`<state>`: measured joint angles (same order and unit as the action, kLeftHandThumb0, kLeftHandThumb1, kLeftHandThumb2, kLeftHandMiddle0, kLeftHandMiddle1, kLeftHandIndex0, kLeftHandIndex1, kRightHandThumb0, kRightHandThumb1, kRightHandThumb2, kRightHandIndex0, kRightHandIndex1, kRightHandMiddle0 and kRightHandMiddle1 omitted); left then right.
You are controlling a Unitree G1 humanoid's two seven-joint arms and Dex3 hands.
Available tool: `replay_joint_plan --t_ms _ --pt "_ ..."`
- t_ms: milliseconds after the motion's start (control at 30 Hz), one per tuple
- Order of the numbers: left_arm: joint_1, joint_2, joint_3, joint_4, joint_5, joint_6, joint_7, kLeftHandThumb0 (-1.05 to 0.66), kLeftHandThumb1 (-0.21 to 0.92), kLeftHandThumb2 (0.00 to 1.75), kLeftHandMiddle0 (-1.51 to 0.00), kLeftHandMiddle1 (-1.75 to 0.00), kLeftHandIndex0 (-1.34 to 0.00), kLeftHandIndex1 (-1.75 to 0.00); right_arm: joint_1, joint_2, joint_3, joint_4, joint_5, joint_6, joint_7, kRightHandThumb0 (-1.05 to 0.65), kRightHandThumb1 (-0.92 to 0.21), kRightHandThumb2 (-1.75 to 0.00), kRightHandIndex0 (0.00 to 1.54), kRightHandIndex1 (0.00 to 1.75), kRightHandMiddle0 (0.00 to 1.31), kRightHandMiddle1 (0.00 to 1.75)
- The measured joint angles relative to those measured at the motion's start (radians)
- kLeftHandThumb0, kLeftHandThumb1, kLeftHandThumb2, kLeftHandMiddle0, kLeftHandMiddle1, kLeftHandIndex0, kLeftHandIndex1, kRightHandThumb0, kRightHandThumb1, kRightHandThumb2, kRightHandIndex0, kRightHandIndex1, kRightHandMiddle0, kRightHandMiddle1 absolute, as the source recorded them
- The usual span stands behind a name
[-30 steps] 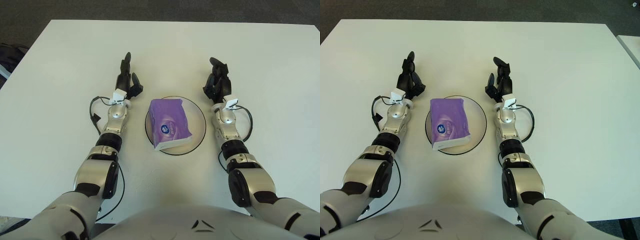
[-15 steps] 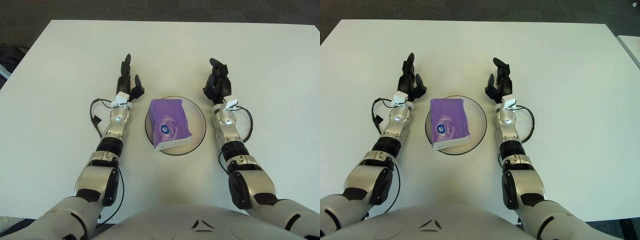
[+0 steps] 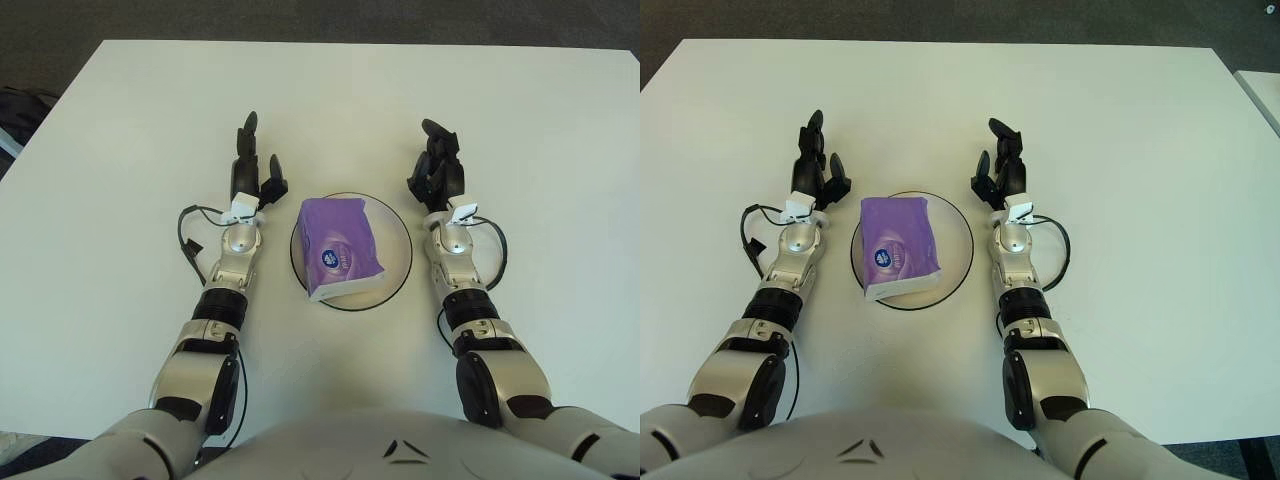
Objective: Put the tissue paper into the plate.
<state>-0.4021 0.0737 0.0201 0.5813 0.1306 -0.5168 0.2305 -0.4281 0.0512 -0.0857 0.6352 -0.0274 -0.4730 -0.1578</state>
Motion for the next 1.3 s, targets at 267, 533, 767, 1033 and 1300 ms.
replay_joint_plan --t_ms 267,533,767,1033,1300 --pt "0.054 -0.003 -0.004 -0.071 0.001 0.005 0.0 -0.74 0.92 0.86 -0.24 -0.04 0.0 -0.64 0.104 0.016 0.033 -0.166 -0.041 0.09 -0.037 -0.64 -0.92 -0.73 0.36 0.0 0.0 0.73" --pt "0.108 -0.009 -0.011 -0.148 0.002 0.046 0.0 -0.74 0.92 0.85 -0.28 -0.03 0.0 -0.69 0.189 0.028 0.066 -0.32 -0.083 0.213 -0.066 -0.63 -0.92 -0.65 0.37 0.01 0.0 0.74" --pt "0.14 -0.019 -0.015 -0.195 0.002 0.086 0.0 -0.74 0.92 0.84 -0.29 -0.03 0.0 -0.71 0.219 0.027 0.084 -0.415 -0.11 0.337 -0.072 -0.67 -0.92 -0.67 0.38 0.01 0.0 0.76" --pt "0.176 -0.03 -0.016 -0.227 0.001 0.098 -0.001 -0.73 0.92 0.83 -0.31 -0.04 0.0 -0.72 0.27 0.027 0.121 -0.529 -0.162 0.458 -0.075 -0.68 -0.92 -0.69 0.42 0.03 0.0 0.75" --pt "0.184 -0.038 -0.014 -0.231 -0.005 0.103 -0.007 -0.72 0.92 0.83 -0.33 -0.04 0.0 -0.73 0.295 0.03 0.133 -0.57 -0.188 0.496 -0.081 -0.66 -0.92 -0.72 0.44 0.03 0.0 0.76"
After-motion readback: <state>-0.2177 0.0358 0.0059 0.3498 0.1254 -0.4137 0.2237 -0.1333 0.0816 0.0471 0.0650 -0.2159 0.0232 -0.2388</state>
